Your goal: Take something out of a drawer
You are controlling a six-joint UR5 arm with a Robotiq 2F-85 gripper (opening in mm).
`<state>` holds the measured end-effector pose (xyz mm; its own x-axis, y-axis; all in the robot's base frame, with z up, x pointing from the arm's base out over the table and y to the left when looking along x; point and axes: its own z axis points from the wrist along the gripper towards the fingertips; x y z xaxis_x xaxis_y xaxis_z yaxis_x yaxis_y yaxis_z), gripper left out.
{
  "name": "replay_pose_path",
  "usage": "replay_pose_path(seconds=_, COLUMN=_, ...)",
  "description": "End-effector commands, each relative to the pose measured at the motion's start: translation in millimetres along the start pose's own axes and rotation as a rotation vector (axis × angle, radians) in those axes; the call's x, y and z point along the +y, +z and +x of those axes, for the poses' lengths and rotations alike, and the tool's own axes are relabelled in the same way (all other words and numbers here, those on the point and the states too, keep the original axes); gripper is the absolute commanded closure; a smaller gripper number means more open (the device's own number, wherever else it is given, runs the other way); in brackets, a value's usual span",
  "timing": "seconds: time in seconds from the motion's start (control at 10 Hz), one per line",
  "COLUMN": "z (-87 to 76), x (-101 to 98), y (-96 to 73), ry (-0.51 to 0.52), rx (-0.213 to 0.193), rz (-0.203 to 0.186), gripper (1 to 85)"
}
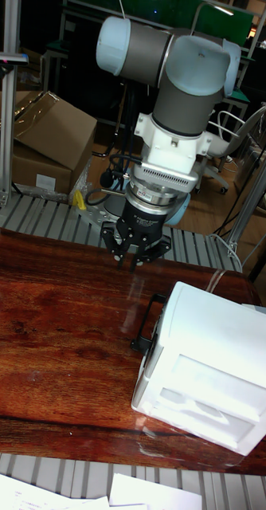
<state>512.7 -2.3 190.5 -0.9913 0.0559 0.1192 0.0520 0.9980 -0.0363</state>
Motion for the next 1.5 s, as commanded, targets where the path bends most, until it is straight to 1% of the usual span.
replay_pose_path(seconds=0.0, z=6.0, x=-1.4, y=-1.8, ry=-0.008, rx=0.021, rz=0.007, gripper=84.7)
replay_pose_path(seconds=0.1, z=6.2, x=-2.7, y=-2.6, ry=-0.026, rx=0.020, rz=0.010, gripper=84.7)
replay_pose_path(seconds=0.2, z=9.1, x=-0.8, y=-4.7, ry=-0.038, rx=0.033, rz=-0.008, gripper=84.7)
replay_pose_path(seconds=0.3, z=7.9, x=-4.4, y=-7.2, ry=-0.056, rx=0.030, rz=-0.009, gripper=84.7)
replay_pose_path(seconds=0.4, z=-2.4, x=-11.1, y=-11.4, ry=-0.097, rx=-0.008, rz=-0.003, gripper=84.7)
replay_pose_path(seconds=0.5, z=-10.8, x=-21.0, y=-18.6, ry=-0.215, rx=-0.044, rz=0.001, gripper=84.7)
replay_pose_path(seconds=0.6, z=-18.1, x=-26.8, y=-23.8, ry=-0.357, rx=-0.072, rz=0.000, gripper=84.7)
replay_pose_path(seconds=0.7, z=-23.1, x=-30.5, y=-25.6, ry=-0.476, rx=-0.090, rz=0.011, gripper=84.7)
replay_pose_path(seconds=0.8, z=-31.3, x=-37.5, y=-28.2, ry=-0.702, rx=-0.116, rz=0.046, gripper=84.7)
replay_pose_path(seconds=0.9, z=-37.7, x=-33.7, y=-29.7, ry=-0.827, rx=-0.145, rz=0.049, gripper=84.7)
replay_pose_path(seconds=1.0, z=-32.0, x=-22.0, y=-29.2, ry=-0.840, rx=-0.143, rz=-0.002, gripper=84.7)
replay_pose_path(seconds=1.1, z=-30.5, x=-21.8, y=-26.9, ry=-0.842, rx=-0.133, rz=-0.007, gripper=84.7)
replay_pose_path(seconds=1.2, z=-35.9, x=-21.9, y=-22.3, ry=-0.964, rx=-0.139, rz=0.008, gripper=84.7)
replay_pose_path(seconds=1.3, z=-46.9, x=-23.7, y=-18.6, ry=-1.200, rx=-0.151, rz=0.053, gripper=84.7)
replay_pose_path(seconds=1.4, z=-50.2, x=-27.3, y=-18.6, ry=-1.414, rx=-0.131, rz=0.091, gripper=84.7)
